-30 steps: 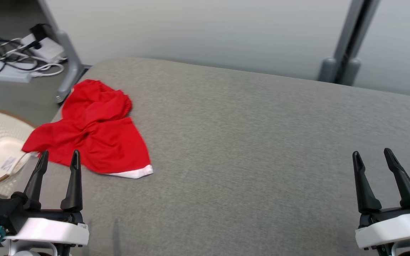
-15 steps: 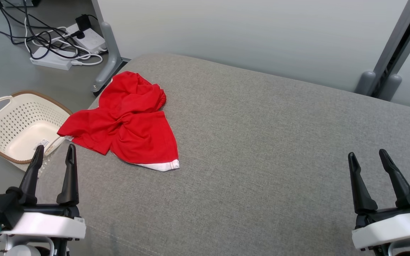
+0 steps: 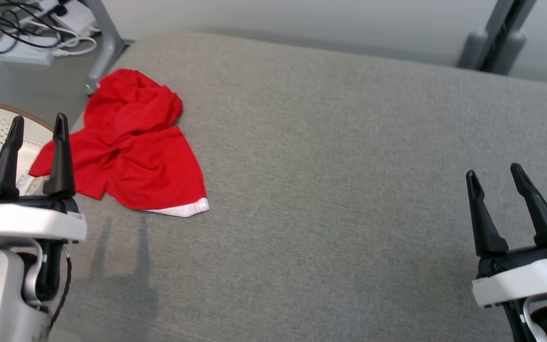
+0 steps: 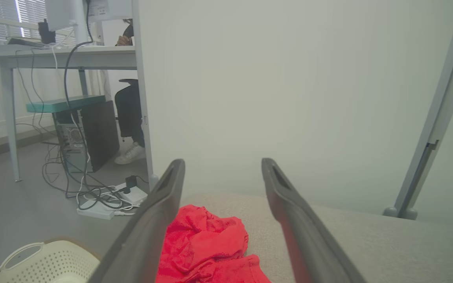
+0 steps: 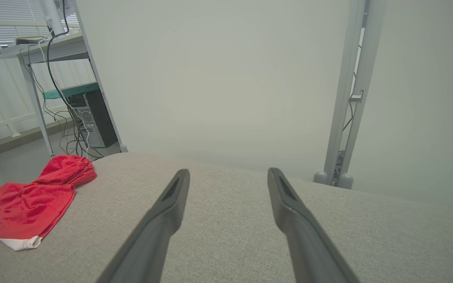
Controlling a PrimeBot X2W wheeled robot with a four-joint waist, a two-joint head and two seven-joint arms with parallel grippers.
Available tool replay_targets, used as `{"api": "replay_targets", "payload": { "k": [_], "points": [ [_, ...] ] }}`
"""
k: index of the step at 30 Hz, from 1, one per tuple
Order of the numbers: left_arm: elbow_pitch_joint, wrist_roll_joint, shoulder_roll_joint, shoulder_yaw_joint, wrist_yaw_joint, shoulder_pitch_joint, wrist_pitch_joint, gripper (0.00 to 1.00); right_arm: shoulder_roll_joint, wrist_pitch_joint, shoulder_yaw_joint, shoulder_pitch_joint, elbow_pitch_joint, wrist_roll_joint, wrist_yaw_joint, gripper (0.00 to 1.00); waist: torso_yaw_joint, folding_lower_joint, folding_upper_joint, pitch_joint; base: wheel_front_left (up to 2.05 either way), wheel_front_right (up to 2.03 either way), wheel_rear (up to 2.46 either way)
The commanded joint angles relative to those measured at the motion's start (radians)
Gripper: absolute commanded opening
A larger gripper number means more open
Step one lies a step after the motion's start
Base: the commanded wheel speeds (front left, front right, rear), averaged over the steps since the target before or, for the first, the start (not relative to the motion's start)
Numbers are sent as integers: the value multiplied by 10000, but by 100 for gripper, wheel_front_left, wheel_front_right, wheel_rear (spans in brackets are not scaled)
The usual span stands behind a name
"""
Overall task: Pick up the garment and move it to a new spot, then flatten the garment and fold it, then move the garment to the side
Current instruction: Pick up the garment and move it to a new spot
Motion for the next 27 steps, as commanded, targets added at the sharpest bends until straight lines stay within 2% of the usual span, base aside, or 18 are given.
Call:
{"api": "replay_targets", "payload": {
  "k": [1, 11, 19, 20, 21, 22, 27],
  "points": [
    [538, -177, 8, 44, -132, -465, 74, 100, -105, 48, 13, -213, -120, -78, -4, 100, -550, 0, -1, 735, 0, 0, 0],
    [5225, -1064, -368, -427, -942, -2464, 747, 100, -185, 51, 89, -790, -184, -111, -4, 100, -1421, 0, -1, 2053, 0, 0, 0],
    [8219, -1895, -827, -1097, -1129, -3206, 2218, 100, -193, -63, 192, -1022, -25, -21, -4, 100, -1609, 0, -1, 2304, 0, 0, 0],
    [8373, -2030, -884, -1169, -1126, -3239, 2293, 93, -210, -65, 197, -1041, 0, -5, -4, 100, -1621, 0, -1, 2299, 0, 0, 0],
    [8448, -2141, -904, -1259, -1129, -3273, 2328, 38, -219, -85, 193, -1073, 23, -2, -4, 100, -1631, 0, -1, 2275, 0, 0, 0],
    [8482, -2227, -886, -1352, -1131, -3314, 2296, 0, -227, -107, 178, -1098, 32, -3, -4, 100, -1644, 0, -1, 2250, 0, 0, 0],
    [8173, -2331, -308, -1627, -1128, -3664, 1006, 0, -204, -228, 38, -1015, 146, 6, -4, 100, -1683, 0, -1, 1930, 0, 0, 0]
  ]
}}
